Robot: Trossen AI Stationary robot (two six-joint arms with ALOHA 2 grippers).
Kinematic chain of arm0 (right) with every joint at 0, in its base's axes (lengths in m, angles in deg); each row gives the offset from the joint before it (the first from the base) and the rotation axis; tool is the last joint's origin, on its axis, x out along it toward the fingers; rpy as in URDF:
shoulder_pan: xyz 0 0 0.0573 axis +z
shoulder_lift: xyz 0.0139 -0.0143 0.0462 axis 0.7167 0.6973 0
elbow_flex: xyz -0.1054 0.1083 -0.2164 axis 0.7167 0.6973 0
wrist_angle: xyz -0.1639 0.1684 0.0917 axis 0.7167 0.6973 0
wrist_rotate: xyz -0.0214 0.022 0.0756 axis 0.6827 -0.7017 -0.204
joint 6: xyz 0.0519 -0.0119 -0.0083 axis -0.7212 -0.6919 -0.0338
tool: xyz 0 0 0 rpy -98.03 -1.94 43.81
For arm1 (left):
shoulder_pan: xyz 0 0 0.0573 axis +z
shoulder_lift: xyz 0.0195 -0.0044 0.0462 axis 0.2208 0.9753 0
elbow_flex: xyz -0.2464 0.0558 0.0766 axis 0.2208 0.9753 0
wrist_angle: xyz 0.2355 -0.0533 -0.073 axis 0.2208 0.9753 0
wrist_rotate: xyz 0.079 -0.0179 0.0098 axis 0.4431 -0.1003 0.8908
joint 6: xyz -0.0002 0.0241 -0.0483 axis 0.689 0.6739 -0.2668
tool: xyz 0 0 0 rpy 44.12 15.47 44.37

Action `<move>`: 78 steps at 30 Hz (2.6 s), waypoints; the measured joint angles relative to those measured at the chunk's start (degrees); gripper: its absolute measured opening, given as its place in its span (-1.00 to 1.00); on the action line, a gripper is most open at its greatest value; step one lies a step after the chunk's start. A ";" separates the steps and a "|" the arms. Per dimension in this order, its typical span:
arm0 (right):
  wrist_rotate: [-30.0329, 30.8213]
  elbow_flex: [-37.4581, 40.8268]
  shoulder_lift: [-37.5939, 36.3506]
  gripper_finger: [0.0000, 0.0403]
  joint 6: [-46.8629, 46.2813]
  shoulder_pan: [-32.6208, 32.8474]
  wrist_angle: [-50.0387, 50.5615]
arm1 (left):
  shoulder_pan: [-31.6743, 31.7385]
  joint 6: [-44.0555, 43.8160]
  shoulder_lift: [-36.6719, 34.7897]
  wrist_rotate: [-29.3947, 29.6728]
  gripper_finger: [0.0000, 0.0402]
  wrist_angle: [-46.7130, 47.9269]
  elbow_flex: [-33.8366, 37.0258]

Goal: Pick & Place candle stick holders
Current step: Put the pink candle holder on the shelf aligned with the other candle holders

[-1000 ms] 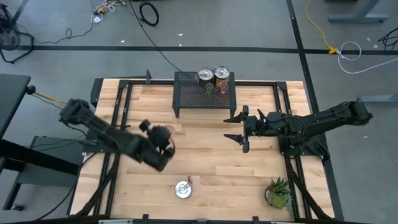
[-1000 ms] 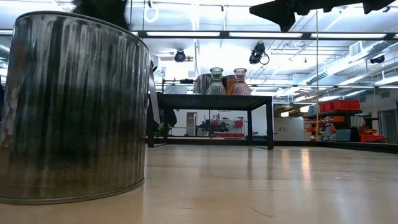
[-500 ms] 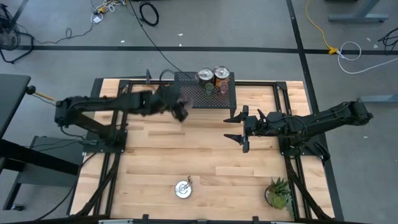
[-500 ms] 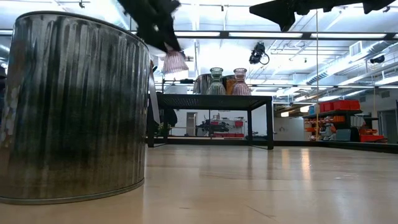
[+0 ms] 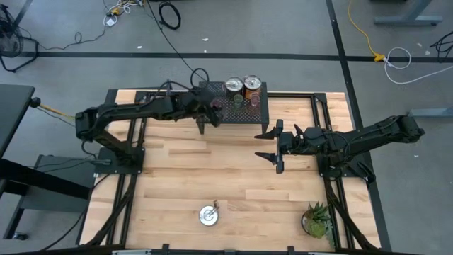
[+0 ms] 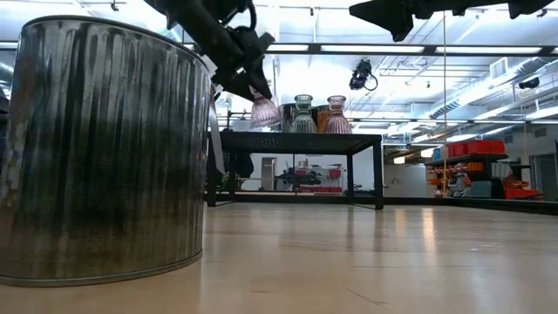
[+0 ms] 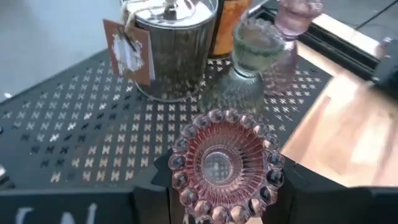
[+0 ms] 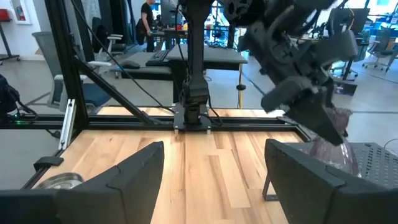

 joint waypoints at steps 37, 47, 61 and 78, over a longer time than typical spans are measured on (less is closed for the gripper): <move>-0.02 0.00 0.00 0.39 0.02 -0.02 -0.52 | 1.57 -0.28 0.79 1.43 -0.24 -1.44 -0.66; -0.02 0.00 0.00 0.39 0.02 -0.02 -0.50 | 1.51 -0.28 2.48 0.88 -0.17 -3.61 -0.63; -0.04 0.00 0.00 0.39 0.36 -0.02 -0.45 | 1.53 3.78 6.82 1.65 -0.24 -6.85 -0.66; -0.07 0.00 0.00 0.39 0.27 -0.02 -0.44 | 1.51 5.97 6.17 2.41 -0.25 -5.49 -0.59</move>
